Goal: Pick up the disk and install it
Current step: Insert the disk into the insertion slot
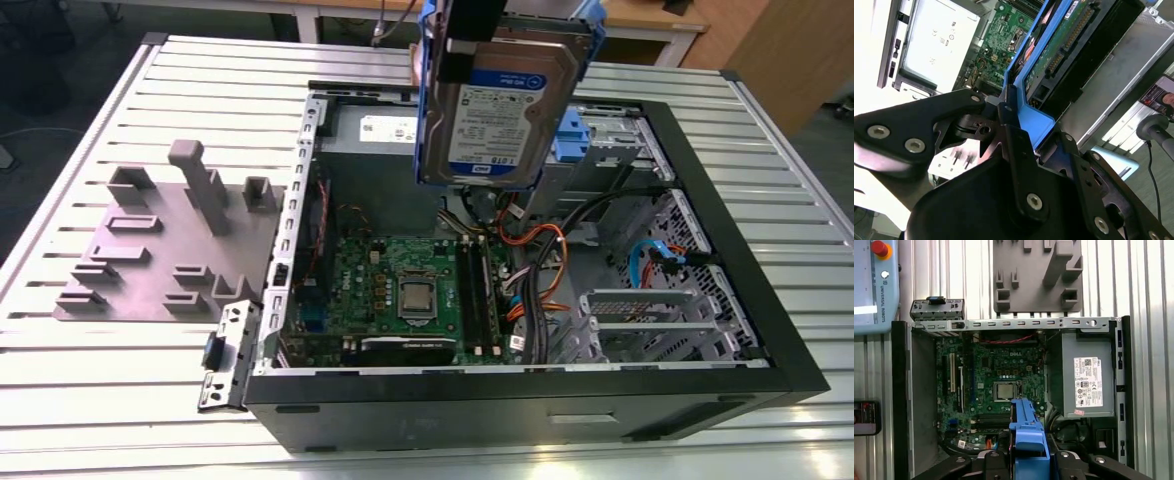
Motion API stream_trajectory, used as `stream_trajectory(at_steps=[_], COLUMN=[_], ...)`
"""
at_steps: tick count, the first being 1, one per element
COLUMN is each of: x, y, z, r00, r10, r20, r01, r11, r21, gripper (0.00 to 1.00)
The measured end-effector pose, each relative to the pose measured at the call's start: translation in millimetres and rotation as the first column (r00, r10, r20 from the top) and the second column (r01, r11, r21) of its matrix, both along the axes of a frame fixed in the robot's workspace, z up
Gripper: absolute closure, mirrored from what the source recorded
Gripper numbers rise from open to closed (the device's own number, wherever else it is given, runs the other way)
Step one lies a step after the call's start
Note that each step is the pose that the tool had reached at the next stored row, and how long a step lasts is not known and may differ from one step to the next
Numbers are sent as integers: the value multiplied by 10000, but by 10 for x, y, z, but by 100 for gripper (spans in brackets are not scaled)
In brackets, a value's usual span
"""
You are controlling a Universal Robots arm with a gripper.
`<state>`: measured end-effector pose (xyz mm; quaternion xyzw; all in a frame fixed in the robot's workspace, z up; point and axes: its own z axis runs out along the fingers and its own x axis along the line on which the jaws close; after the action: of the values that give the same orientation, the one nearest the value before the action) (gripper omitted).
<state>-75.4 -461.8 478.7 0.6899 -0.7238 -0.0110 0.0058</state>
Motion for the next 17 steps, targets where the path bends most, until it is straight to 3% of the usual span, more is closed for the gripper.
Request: stream_trajectory(at_steps=[17], x=[0], y=[-108], z=[-1], r00=[10000], r10=[0], r20=[0], r01=[0], r11=[10000], r21=[1], gripper=[64])
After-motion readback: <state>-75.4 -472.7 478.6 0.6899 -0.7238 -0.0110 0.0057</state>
